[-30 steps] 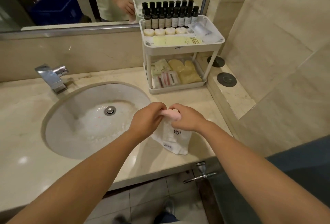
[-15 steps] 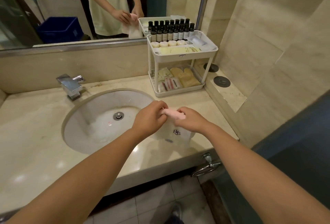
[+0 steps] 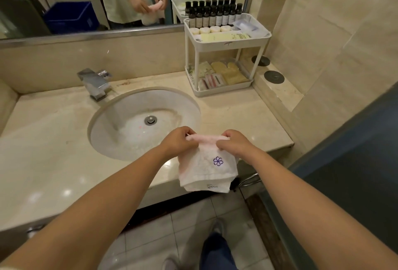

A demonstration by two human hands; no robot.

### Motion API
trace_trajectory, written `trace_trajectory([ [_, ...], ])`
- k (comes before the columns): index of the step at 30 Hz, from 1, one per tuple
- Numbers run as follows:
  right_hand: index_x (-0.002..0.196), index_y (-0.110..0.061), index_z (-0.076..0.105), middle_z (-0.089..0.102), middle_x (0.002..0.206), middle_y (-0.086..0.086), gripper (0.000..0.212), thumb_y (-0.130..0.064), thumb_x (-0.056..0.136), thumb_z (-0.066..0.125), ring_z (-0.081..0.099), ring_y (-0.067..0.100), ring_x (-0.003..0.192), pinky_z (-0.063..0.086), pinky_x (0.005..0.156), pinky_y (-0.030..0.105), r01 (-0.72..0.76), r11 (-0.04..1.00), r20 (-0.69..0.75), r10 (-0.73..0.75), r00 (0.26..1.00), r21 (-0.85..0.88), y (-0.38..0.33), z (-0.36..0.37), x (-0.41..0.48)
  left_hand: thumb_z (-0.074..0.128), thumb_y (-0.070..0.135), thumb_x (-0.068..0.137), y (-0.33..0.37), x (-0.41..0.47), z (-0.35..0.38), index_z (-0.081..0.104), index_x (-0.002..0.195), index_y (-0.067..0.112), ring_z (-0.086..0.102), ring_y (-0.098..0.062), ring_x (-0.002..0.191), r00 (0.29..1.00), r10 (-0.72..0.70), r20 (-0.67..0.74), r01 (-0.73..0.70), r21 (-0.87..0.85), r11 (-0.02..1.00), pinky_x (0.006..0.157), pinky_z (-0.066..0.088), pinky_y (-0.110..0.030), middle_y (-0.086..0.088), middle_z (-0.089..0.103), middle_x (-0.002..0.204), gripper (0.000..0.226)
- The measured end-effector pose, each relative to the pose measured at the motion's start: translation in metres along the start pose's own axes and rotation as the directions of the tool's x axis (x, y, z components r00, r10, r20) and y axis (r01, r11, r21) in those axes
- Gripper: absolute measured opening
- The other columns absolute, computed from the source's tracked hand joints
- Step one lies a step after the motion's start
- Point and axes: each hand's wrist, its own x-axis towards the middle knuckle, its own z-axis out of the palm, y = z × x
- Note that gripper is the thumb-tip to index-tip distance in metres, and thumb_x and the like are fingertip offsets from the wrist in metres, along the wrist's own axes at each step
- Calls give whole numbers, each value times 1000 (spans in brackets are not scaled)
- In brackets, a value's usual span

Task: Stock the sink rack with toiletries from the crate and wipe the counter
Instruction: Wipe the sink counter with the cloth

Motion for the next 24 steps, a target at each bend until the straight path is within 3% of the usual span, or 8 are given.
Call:
trace_trajectory([
  [6, 98, -16, 55, 58, 100, 1, 17, -15, 82, 61, 56, 21, 91, 43, 71, 31, 13, 996, -42, -17, 999, -88, 12, -4, 22, 71, 29, 79, -5, 19, 7, 61, 106, 20, 59, -14, 85, 996, -88, -1, 88, 64, 994, 62, 47, -22, 4, 60, 98, 30],
  [9, 119, -16, 54, 57, 120, 4, 32, -8, 87, 55, 55, 22, 102, 44, 80, 31, 47, 995, -109, -57, 992, -93, 14, -11, 41, 67, 27, 83, -1, 37, 13, 56, 123, 21, 58, -17, 100, 993, -86, -83, 93, 92, 991, 79, 49, -28, -2, 58, 118, 41],
  [13, 147, -21, 38, 37, 149, 5, 58, -10, 91, 50, 45, 25, 130, 44, 100, 37, 60, 975, -140, -92, 986, -214, 23, -18, 67, 61, 23, 88, -1, 53, 29, 39, 144, 20, 42, -25, 129, 985, 31, -168, 32, 360, 932, 99, 43, -38, -6, 37, 146, 60],
  [16, 150, -23, 35, 32, 156, 1, 60, -15, 92, 49, 30, 23, 142, 33, 113, 40, 114, 925, -68, -148, 987, -362, 33, -13, 76, 54, 29, 93, -11, 56, 52, 27, 150, 18, 21, -26, 145, 993, 102, -64, -60, 471, 880, 114, 27, -39, -9, 21, 158, 63],
  [19, 154, -27, 25, 19, 162, -3, 59, -23, 98, 43, 7, 19, 151, 8, 122, 41, 213, 846, 85, -196, 977, -490, 44, 8, 76, 33, 37, 101, -26, 55, 80, 3, 155, 16, -10, -26, 149, 990, 85, 109, -135, 620, 773, 120, -1, -40, -8, -6, 162, 65],
  [22, 156, -35, 2, -8, 164, -6, 62, -33, 102, 32, -19, 24, 149, -10, 120, 51, 265, 737, 231, -150, 961, -621, 59, 33, 69, -3, 51, 92, -44, 48, 97, -13, 152, 19, -26, -26, 145, 993, 40, 111, -106, 690, 716, 117, -16, -43, -6, -23, 159, 69],
  [24, 154, -37, -11, -23, 161, -6, 63, -39, 103, 26, -28, 26, 146, -14, 118, 54, 254, 713, 245, -119, 962, -653, 69, 44, 65, -13, 52, 85, -53, 45, 103, -14, 152, 19, -26, -26, 144, 993, 75, 89, -116, 704, 701, 118, -17, -42, -6, -23, 158, 74],
])
